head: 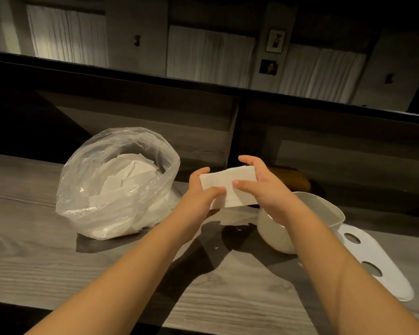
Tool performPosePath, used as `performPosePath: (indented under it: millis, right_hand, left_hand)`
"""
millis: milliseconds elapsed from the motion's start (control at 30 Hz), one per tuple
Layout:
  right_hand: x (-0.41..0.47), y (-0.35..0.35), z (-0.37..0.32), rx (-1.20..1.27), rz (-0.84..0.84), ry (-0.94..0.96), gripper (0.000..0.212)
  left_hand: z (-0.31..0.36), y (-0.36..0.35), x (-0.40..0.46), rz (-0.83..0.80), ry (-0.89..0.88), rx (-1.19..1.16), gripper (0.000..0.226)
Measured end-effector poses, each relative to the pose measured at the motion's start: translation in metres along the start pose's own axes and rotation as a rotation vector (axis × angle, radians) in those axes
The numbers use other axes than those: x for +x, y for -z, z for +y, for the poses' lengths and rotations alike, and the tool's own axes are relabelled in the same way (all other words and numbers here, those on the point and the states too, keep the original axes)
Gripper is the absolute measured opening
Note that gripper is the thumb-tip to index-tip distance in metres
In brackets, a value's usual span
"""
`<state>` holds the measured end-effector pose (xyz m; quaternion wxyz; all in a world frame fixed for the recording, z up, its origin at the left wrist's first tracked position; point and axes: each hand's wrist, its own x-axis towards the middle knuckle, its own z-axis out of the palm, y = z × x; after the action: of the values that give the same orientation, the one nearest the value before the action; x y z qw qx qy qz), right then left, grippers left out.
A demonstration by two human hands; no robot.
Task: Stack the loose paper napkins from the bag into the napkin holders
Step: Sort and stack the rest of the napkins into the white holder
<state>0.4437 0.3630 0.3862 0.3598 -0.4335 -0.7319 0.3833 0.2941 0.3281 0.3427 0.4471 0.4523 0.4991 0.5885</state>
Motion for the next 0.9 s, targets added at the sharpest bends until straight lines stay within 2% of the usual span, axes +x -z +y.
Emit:
performPosePath:
  millis: [133, 200, 300, 400, 467, 567, 633, 733, 833, 900]
  right_hand:
    - [-0.005, 0.035, 0.001, 0.085, 0.09, -0.031, 0.068]
    - [-0.007, 0.055, 0.005, 0.168, 0.162, -0.065, 0.071]
    - [-0.011, 0.074, 0.011, 0.486, 0.26, -0.121, 0.064]
    - [-0.019, 0.08, 0.019, 0.88, 0.194, -0.242, 0.057]
    - [-0.024, 0.078, 0.023, 0.918, 0.109, -0.312, 0.05]
    - [-0.023, 0.08, 0.03, 0.945, 0.161, -0.317, 0.046]
    - [-0.022, 0.085, 0.033, 0.957, 0.226, -0.289, 0.044]
    - [-0.017, 0.096, 0.036, 0.877, 0.279, -0.271, 0.032]
    - [-0.015, 0.103, 0.036, 0.499, 0.268, -0.297, 0.03]
    - [-0.014, 0.105, 0.037, 0.322, 0.239, -0.367, 0.03]
  left_hand:
    - [0.007, -0.024, -0.001, 0.021, 0.052, -0.058, 0.054]
    - [0.013, -0.035, -0.001, -0.028, 0.087, -0.17, 0.039]
    - [0.022, -0.054, -0.002, -0.086, 0.139, -0.348, 0.03]
    - [0.022, -0.073, -0.002, -0.066, 0.14, -0.461, 0.024]
    - [0.018, -0.086, -0.003, -0.065, 0.133, -0.472, 0.023]
    - [0.009, -0.102, -0.004, -0.08, 0.113, -0.44, 0.024]
    - [0.002, -0.106, -0.004, -0.055, 0.062, -0.287, 0.027]
    - [-0.009, -0.101, -0.004, -0.054, -0.122, 0.179, 0.032]
    - [-0.018, -0.087, -0.005, -0.281, -0.302, 0.746, 0.021]
    - [-0.021, -0.076, -0.004, -0.36, -0.332, 0.896, 0.023]
